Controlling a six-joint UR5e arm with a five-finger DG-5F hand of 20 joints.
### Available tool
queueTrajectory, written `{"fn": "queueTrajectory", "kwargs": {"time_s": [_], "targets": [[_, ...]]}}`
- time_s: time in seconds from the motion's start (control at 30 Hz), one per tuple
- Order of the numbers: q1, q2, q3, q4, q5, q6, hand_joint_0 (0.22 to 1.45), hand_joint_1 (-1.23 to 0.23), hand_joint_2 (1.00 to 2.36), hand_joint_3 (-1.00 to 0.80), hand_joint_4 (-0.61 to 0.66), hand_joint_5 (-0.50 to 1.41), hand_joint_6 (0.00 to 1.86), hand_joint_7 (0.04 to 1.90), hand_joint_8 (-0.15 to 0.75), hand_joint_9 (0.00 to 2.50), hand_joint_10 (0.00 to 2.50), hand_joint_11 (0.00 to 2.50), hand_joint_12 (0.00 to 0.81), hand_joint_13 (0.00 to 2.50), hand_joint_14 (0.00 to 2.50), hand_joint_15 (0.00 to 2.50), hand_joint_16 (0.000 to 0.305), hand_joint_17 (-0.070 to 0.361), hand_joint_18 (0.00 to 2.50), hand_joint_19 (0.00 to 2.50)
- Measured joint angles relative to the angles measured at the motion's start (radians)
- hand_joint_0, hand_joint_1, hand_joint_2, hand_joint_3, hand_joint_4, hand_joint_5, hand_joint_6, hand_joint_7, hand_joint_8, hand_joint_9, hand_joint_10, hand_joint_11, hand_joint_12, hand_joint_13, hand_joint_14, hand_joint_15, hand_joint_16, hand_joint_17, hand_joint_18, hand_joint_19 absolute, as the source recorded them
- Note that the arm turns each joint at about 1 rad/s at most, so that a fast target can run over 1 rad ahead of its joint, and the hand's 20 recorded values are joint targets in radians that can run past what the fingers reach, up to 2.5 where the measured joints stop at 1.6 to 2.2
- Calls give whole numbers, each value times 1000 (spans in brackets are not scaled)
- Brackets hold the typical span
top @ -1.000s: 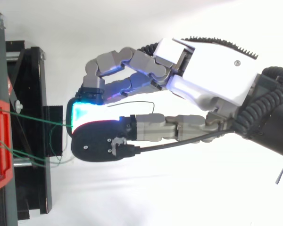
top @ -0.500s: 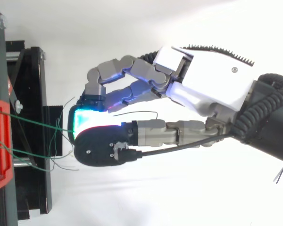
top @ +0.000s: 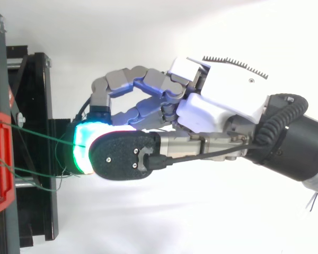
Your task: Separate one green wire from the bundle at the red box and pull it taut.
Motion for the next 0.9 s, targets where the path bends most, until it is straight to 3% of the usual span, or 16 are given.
{"fn": "queueTrajectory", "kwargs": {"time_s": [0.9], "targets": [[1,0,-3,8,-10,-3,599,-811,1001,56,-111,-76,860,1173,280,924,10,349,436,736,13,383,59,132,630,282]]}}
